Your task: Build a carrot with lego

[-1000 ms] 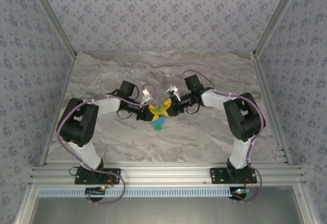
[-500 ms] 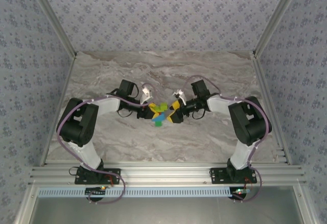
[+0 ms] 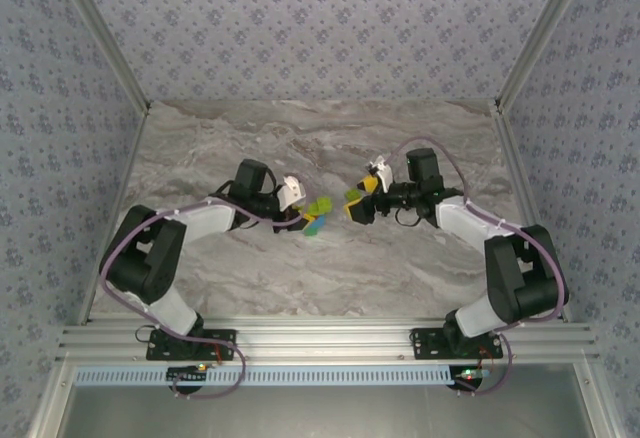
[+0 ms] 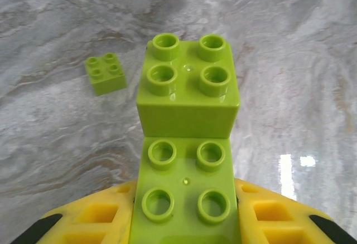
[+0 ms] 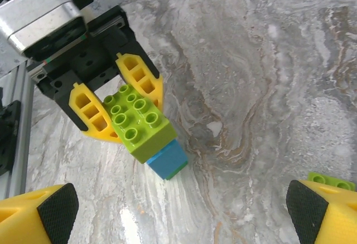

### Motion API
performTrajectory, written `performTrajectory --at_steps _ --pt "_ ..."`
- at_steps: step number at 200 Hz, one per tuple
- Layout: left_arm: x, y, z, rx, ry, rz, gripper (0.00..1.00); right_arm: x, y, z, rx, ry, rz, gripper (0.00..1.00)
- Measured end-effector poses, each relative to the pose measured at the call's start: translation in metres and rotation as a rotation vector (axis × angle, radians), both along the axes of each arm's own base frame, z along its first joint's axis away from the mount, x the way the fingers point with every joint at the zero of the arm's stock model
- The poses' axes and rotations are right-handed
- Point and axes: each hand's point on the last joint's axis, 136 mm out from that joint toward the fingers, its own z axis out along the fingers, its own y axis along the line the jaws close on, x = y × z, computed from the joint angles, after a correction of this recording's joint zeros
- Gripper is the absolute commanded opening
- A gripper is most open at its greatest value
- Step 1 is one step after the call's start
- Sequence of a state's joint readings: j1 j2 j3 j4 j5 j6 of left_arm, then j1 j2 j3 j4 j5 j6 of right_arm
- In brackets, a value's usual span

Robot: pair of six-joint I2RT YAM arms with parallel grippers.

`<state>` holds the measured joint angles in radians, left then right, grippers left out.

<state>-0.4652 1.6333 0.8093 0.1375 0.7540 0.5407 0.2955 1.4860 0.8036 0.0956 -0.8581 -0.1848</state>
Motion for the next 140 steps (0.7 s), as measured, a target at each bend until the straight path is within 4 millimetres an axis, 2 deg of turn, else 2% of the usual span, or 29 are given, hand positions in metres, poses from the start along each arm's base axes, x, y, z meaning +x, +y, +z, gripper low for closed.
performTrajectory --at_steps 52,140 --pt "0.012 0.005 0.002 0.016 -0.091 0.074 0.09 0.004 -0.004 -0.004 -0.011 0.019 -0.043 1.00" --pt "0.019 0.006 0.009 -0.069 -0.032 0.086 0.17 0.000 -0.005 -0.009 -0.014 0.038 -0.047 1.00"
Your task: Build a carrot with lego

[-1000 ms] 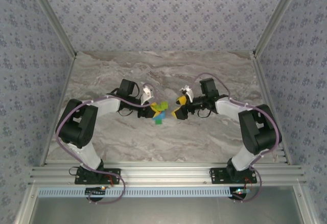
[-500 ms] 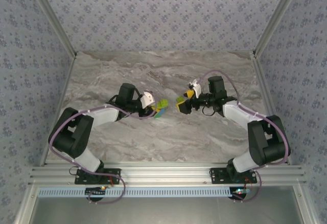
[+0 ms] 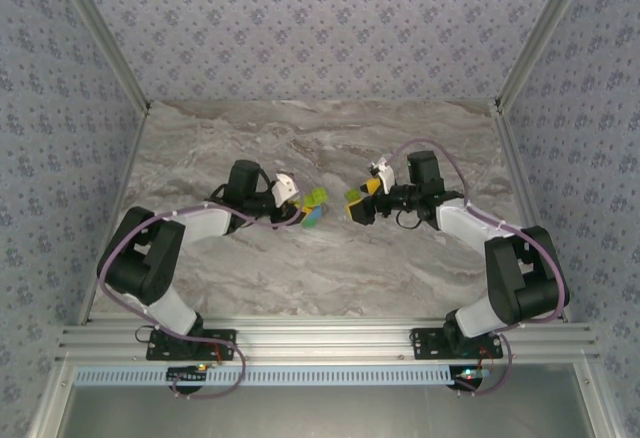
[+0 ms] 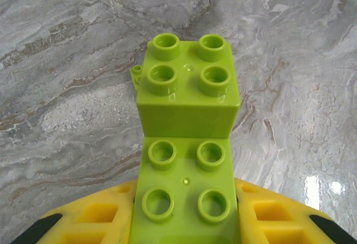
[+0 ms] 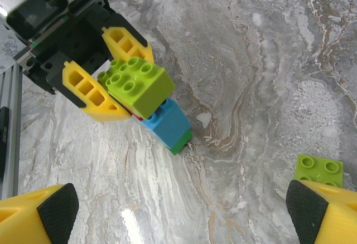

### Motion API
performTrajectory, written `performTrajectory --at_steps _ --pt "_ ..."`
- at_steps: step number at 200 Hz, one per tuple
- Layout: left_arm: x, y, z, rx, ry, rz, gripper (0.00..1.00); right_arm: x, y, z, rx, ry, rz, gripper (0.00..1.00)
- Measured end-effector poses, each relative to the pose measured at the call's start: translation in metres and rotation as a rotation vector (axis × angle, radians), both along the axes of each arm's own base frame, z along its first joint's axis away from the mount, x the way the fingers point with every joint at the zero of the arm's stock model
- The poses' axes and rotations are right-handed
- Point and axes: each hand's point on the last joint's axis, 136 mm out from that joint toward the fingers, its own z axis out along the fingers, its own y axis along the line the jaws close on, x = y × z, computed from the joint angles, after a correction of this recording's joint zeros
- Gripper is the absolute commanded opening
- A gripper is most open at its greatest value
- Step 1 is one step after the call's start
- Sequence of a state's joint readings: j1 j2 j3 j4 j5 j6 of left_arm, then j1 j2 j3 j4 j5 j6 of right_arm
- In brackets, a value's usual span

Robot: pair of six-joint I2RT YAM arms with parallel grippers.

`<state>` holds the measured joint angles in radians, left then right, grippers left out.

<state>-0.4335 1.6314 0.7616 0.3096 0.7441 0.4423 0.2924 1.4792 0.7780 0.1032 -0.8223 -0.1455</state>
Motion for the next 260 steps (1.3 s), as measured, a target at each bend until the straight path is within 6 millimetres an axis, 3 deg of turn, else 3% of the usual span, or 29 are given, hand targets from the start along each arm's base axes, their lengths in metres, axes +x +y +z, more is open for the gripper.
performTrajectory --at_steps 45,150,172,195,210,233,260 --pt "-0.003 -0.006 0.008 -0.061 0.010 -0.041 0.19 -0.003 -0.001 -0.005 -0.004 0.012 0.001 1.00" --pt "-0.013 -0.014 -0.008 -0.049 0.056 -0.094 0.22 -0.002 0.000 -0.009 -0.002 0.015 0.004 0.99" --pt "-0.014 -0.014 -0.008 -0.045 0.058 -0.098 0.34 -0.003 0.000 -0.010 -0.003 0.016 0.003 0.99" --pt "-0.014 -0.016 -0.008 -0.038 0.058 -0.107 0.35 -0.003 0.000 -0.010 -0.002 0.015 0.003 0.99" --pt "-0.015 -0.017 -0.008 -0.032 0.059 -0.111 0.48 -0.003 0.000 -0.010 -0.002 0.015 0.004 0.99" --pt "-0.017 -0.018 -0.009 -0.023 0.062 -0.121 0.50 -0.003 0.000 -0.010 -0.002 0.016 0.003 0.99" --pt "-0.019 -0.020 -0.010 -0.013 0.053 -0.133 0.79 -0.003 0.000 -0.010 -0.003 0.016 0.003 0.99"
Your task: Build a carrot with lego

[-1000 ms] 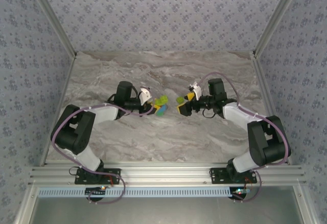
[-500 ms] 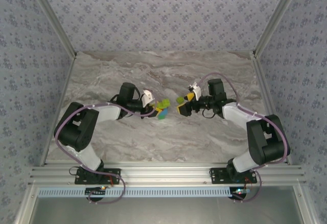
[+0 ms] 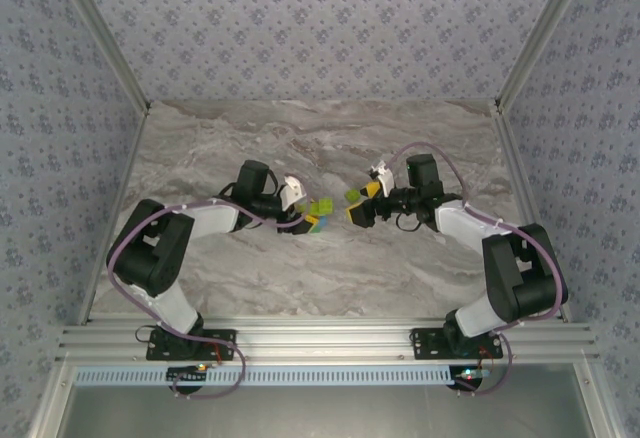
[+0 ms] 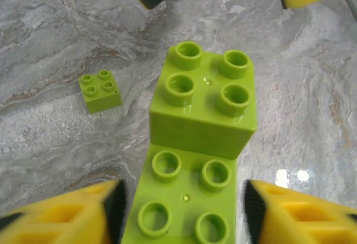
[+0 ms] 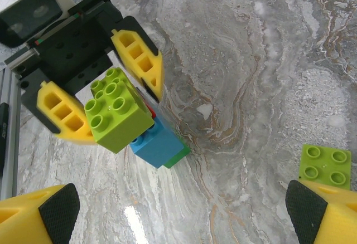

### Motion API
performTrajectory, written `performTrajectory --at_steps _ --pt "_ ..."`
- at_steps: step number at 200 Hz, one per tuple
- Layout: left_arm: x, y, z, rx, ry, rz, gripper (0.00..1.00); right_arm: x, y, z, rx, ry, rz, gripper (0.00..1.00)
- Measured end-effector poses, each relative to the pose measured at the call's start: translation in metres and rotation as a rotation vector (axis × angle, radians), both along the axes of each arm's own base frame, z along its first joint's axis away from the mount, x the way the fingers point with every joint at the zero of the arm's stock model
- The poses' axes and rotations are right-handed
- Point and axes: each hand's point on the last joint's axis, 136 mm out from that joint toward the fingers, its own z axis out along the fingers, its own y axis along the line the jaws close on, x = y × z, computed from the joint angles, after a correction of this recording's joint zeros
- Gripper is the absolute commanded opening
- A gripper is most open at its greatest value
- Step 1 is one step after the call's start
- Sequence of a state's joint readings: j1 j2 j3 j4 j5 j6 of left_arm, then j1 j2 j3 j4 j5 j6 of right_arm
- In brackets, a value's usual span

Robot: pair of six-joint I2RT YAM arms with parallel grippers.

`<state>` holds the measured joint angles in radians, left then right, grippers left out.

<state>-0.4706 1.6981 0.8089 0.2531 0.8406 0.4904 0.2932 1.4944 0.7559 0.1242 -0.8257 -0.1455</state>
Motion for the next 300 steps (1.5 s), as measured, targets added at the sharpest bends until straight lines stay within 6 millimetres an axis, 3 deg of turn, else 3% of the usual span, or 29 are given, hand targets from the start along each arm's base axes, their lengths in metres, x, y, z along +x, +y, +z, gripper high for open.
performTrajectory --at_steps 16,86,156,203,246,300 --pt "-0.001 -0.001 -0.001 0.004 0.005 -0.001 0.97 0.000 0.001 0.000 0.000 0.000 0.002 0.99" --pt "-0.009 0.004 -0.004 0.031 0.045 -0.005 0.97 -0.003 0.003 -0.004 -0.007 0.012 0.011 0.99" --pt "-0.047 0.040 0.043 -0.002 -0.103 0.122 0.97 -0.019 0.028 -0.010 -0.062 0.021 0.079 0.99" --pt "-0.025 0.085 0.053 0.031 -0.226 0.445 0.97 -0.012 0.045 -0.023 -0.110 0.052 0.086 0.99" --pt "0.012 0.136 0.060 0.061 -0.172 0.811 0.97 0.024 0.051 -0.033 -0.179 0.065 -0.011 0.98" --pt "0.012 0.173 0.075 -0.010 -0.176 1.010 0.98 0.055 0.050 -0.047 -0.240 0.087 -0.110 0.98"
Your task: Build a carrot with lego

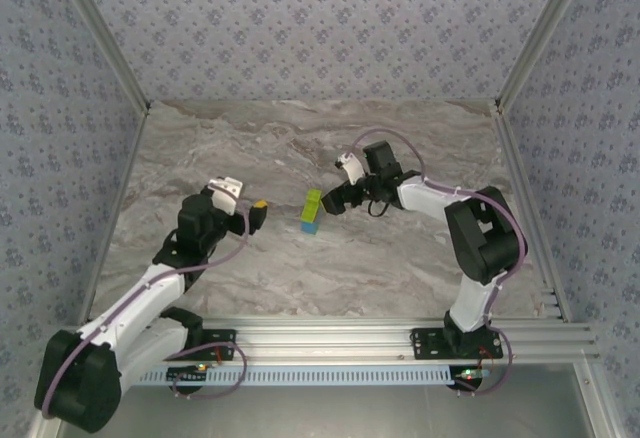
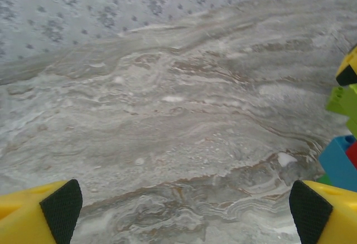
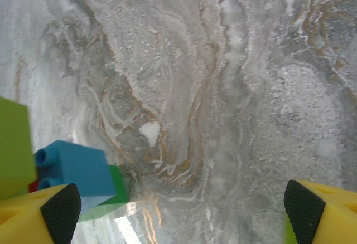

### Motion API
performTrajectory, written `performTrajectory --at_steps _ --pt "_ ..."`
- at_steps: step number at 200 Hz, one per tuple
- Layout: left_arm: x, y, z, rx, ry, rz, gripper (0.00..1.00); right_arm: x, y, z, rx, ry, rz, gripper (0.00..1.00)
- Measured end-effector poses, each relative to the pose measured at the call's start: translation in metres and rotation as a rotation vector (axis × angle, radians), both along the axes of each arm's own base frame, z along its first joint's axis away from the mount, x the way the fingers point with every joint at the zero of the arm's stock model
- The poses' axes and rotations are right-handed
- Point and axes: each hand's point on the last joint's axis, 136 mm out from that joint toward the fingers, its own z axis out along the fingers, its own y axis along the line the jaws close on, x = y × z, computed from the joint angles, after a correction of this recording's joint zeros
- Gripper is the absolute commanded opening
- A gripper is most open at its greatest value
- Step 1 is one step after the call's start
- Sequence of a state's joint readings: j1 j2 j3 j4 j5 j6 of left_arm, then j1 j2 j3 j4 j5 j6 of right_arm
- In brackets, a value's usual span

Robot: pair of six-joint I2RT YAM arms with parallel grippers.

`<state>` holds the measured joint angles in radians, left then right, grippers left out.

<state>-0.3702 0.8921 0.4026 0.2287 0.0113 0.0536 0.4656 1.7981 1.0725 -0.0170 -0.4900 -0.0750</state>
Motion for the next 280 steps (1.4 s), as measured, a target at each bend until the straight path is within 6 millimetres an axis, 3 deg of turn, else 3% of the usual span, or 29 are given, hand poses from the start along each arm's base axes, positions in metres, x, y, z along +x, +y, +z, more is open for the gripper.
performTrajectory --at_steps 36,134,217,280 --pt "0.002 0.010 0.005 -0.024 -0.013 0.053 0.98 0.013 0.003 0.001 -0.013 -0.005 -0.024 0.98" --pt "0.003 0.011 0.005 -0.034 -0.009 0.060 0.98 0.038 0.021 0.009 -0.007 -0.027 -0.022 0.98" --pt "0.003 0.013 0.005 -0.034 -0.009 0.066 0.97 0.055 0.039 0.002 -0.014 -0.012 -0.004 0.98" --pt "0.003 0.013 0.005 -0.033 -0.008 0.066 0.98 0.051 0.061 0.009 -0.003 -0.022 0.037 0.98"
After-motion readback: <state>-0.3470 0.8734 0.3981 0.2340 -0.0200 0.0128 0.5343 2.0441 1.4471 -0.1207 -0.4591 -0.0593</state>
